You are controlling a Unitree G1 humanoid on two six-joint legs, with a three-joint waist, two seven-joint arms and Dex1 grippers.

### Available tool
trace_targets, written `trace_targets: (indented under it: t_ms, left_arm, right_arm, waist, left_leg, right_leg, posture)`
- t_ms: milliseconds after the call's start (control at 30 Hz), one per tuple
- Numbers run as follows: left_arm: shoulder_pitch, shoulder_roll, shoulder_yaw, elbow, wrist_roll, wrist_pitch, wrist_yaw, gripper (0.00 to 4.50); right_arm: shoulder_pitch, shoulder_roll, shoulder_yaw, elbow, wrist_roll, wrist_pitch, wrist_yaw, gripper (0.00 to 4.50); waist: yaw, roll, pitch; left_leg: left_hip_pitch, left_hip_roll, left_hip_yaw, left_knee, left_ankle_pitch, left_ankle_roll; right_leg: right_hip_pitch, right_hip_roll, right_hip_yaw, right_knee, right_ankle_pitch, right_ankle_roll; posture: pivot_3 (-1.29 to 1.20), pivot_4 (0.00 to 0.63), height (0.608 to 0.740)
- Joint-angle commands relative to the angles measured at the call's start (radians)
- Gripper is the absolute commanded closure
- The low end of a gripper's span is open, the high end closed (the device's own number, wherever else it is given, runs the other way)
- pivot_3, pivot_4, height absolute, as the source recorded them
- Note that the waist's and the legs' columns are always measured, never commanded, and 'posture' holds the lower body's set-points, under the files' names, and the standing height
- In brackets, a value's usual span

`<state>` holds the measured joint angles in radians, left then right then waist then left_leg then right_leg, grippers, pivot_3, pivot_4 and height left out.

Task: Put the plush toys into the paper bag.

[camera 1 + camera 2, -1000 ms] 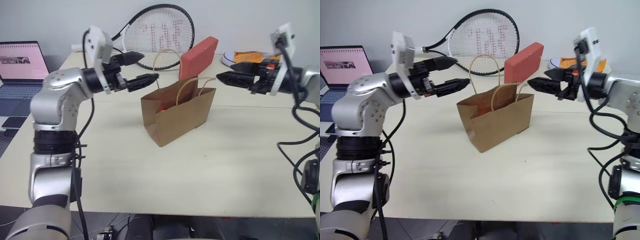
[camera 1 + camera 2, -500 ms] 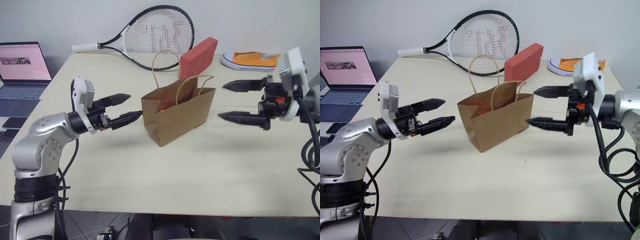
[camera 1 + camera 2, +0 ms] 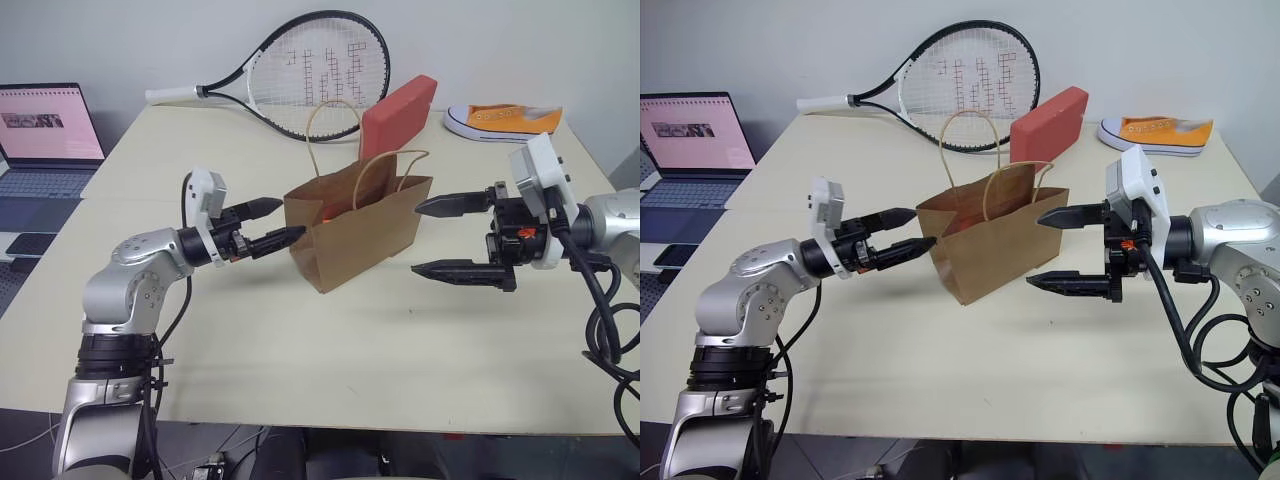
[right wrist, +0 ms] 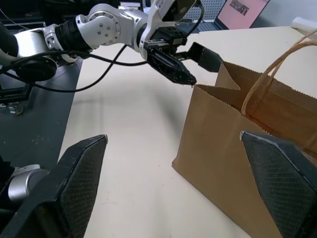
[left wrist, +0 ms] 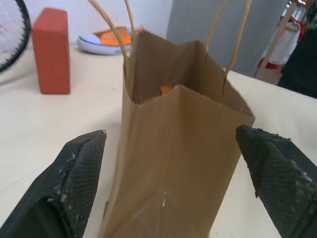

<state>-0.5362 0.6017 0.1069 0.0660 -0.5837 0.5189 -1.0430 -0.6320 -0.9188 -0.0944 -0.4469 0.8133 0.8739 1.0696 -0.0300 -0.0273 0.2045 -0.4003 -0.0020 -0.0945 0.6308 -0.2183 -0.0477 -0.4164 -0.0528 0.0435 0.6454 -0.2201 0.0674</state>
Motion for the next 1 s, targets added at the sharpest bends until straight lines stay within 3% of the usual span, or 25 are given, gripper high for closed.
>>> trace_targets:
  t_ms: [33, 500, 1000]
  left_arm:
    - [-0.036, 0.001, -0.008, -0.006, 0.007, -0.032, -0.030, 0.03]
    - [0.006, 0.029, -0.023, -0.088, 0.012, -0.023, -0.070, 0.03]
    - [0.050, 0.010, -0.056, -0.171, 0.087, -0.072, 0.010, 0.03]
  right_arm:
    - [0.000, -0.020, -0.022, -0.027, 0.018, 0.000, -0.001, 0.00]
    - [0.030, -0.055, -0.041, -0.026, 0.031, 0.000, -0.004, 0.00]
    - [0.034, -0.057, -0.029, -0.011, 0.023, -0.016, -0.001, 0.00]
  waist:
    - [0.000, 0.000, 0.000]
    - [0.000, 0.000, 0.000]
    - [0.000, 0.000, 0.000]
  left_leg:
    - [0.000, 0.000, 0.000, 0.000, 0.000, 0.000]
    - [0.000, 0.000, 0.000, 0.000, 0.000, 0.000]
    - [0.000, 0.000, 0.000, 0.000, 0.000, 0.000]
  right_leg:
    - [0.000, 0.000, 0.000, 0.000, 0.000, 0.000]
    - [0.000, 0.000, 0.000, 0.000, 0.000, 0.000]
    - [0.000, 0.000, 0.000, 0.000, 0.000, 0.000]
  posture:
    - [0.00, 0.150, 0.740]
    - [0.00, 0.150, 0.740]
    - [0.00, 0.150, 0.740]
